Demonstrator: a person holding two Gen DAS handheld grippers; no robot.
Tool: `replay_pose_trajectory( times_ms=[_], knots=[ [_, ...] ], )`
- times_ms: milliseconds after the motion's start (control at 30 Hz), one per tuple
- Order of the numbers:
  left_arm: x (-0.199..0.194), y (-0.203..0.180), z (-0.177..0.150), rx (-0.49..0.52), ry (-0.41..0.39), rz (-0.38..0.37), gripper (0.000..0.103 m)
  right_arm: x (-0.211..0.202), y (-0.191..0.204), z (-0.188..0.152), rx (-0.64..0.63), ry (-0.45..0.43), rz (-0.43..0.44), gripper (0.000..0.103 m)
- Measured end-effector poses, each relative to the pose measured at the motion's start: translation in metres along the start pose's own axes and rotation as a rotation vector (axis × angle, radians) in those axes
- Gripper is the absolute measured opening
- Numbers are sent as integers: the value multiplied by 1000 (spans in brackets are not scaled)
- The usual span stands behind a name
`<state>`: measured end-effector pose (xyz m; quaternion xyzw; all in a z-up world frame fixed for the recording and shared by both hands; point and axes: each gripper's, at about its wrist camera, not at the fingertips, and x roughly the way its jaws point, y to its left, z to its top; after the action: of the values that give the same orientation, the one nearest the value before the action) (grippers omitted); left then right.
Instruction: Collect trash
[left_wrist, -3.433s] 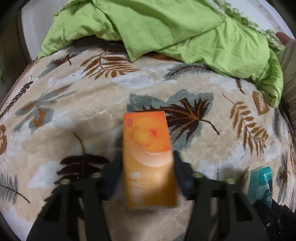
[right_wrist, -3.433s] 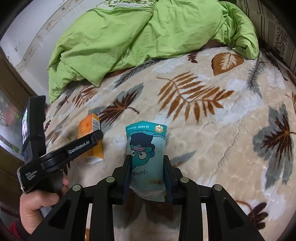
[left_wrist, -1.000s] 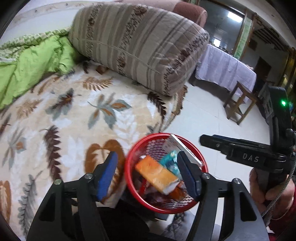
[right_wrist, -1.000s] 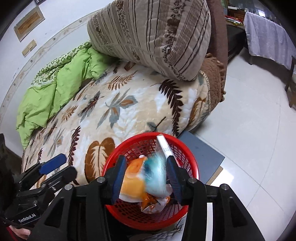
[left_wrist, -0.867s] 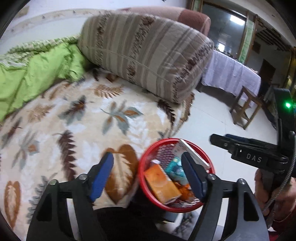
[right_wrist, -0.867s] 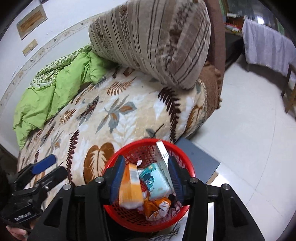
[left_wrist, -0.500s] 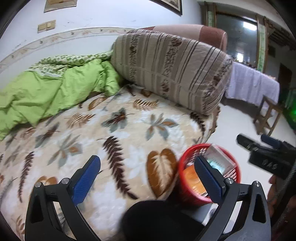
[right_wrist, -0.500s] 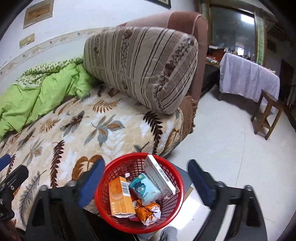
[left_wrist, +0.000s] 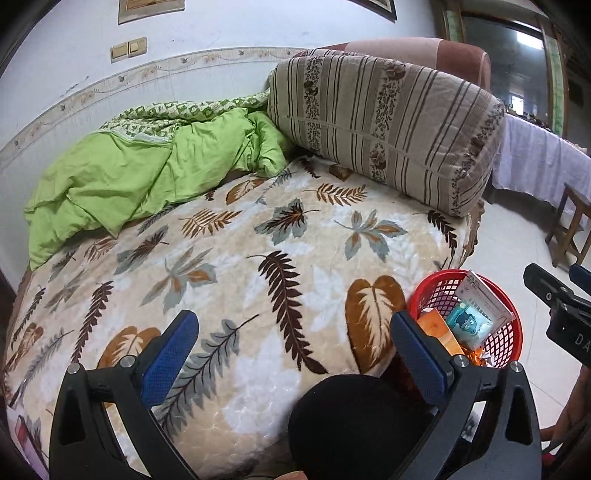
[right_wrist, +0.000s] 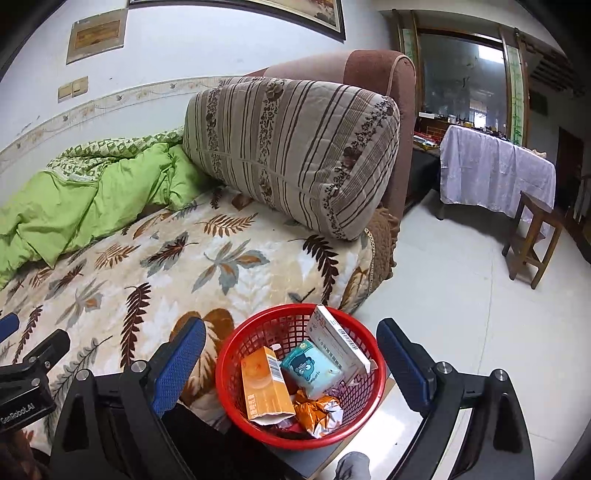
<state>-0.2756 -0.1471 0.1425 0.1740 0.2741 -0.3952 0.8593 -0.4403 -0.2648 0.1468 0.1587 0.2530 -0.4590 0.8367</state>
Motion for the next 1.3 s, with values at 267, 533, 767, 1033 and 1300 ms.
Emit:
replay_pose_trajectory(
  times_ms=[267,533,767,1033,1300],
  knots=[
    [4,-3,-1,9,29,9,103,2,2,-4,-8,26,-8,95],
    [2,-3,-3,12,19,18,103,1,5,-4,-27,23,-7,95],
    [1,-4,-4,12,23,13,103,3,9,-6,-44,33,-4,95],
    [1,-4,-5,8,21,5,103,5,11,-6,-52,43,-6,95],
    [2,-2,-6,0,29,1,103,7,13,-8,-64,52,-1,95]
  ],
)
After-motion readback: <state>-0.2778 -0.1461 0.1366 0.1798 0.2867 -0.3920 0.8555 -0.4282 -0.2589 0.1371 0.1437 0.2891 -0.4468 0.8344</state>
